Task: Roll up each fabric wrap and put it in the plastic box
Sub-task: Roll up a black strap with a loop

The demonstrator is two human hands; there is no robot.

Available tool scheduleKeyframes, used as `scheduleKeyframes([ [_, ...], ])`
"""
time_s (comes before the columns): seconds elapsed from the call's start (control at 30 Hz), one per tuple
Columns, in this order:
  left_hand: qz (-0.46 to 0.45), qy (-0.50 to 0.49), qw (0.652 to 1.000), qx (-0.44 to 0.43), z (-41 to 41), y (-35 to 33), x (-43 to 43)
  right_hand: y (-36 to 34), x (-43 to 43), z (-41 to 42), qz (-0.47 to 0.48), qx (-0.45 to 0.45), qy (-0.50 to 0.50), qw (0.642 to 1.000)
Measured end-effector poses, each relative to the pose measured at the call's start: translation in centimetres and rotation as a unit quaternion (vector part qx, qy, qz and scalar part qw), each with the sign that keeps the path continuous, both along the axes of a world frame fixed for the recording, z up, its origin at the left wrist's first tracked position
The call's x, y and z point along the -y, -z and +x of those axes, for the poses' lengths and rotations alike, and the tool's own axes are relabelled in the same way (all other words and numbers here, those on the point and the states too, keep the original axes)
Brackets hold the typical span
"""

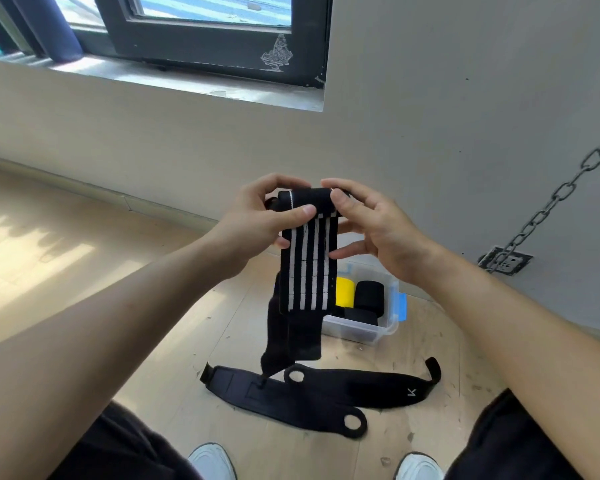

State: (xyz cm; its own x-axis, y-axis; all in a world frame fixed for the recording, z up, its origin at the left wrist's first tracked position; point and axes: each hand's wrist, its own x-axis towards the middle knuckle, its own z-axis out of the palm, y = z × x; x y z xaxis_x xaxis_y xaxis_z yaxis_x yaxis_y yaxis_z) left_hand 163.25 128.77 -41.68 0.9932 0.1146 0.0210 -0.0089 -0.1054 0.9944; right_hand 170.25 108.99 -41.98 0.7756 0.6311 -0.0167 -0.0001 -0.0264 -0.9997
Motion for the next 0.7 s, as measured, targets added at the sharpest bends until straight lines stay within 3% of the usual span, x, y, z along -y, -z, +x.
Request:
scheduleKeyframes([
  [0.23, -0.010, 0.005, 1.000, 0.025, -0.1, 0.1, 0.3, 0.2, 0.2, 0.1, 0.006, 0.032, 0.010, 0.999],
  [0.5, -0.003, 0.058, 0.994, -0.087, -0.2, -0.3, 0.9, 0.4, 0.3, 0.1, 0.044, 0.055, 0.048, 0.996],
  [0.7, -0.008, 0.022, 0.997, -0.069, -0.1, -0.2, 0.9, 0.3, 0.5, 0.3, 0.041, 0.065, 0.035, 0.996],
])
